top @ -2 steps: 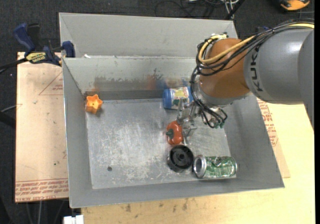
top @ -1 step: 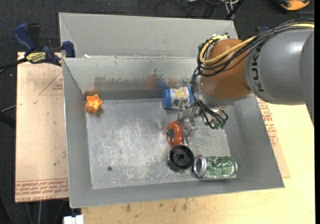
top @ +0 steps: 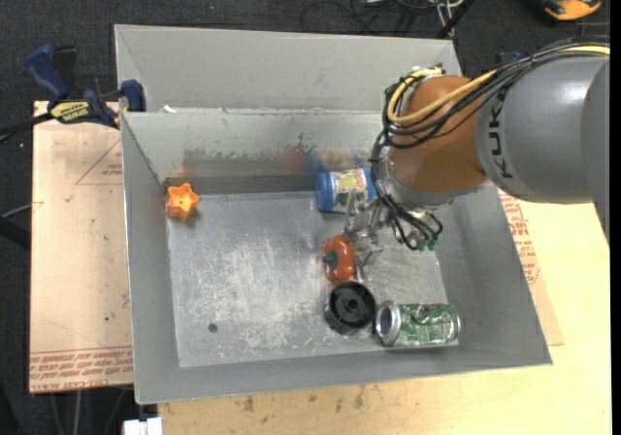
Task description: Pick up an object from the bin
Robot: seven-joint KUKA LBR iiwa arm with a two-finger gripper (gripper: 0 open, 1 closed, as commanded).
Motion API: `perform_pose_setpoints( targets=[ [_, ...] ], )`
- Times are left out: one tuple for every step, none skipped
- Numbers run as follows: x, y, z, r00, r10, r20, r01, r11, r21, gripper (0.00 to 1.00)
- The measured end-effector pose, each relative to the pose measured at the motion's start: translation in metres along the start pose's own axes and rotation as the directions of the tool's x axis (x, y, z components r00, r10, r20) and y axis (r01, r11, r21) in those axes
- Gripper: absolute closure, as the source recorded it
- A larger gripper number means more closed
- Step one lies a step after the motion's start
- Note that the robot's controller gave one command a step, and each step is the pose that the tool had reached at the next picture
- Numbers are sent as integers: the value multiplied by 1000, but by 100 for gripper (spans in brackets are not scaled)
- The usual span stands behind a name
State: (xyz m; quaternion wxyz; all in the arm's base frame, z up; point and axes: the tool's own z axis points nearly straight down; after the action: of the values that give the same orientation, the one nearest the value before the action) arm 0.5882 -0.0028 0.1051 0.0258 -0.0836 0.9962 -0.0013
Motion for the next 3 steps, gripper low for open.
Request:
perform_pose_setpoints(
  targets=[
    [0,0,0,1000,0,0,0,1000,0,100],
    [0,0,0,1000,0,0,0,1000,0,100],
    [0,0,0,1000,0,0,0,1000,0,100]
  ],
)
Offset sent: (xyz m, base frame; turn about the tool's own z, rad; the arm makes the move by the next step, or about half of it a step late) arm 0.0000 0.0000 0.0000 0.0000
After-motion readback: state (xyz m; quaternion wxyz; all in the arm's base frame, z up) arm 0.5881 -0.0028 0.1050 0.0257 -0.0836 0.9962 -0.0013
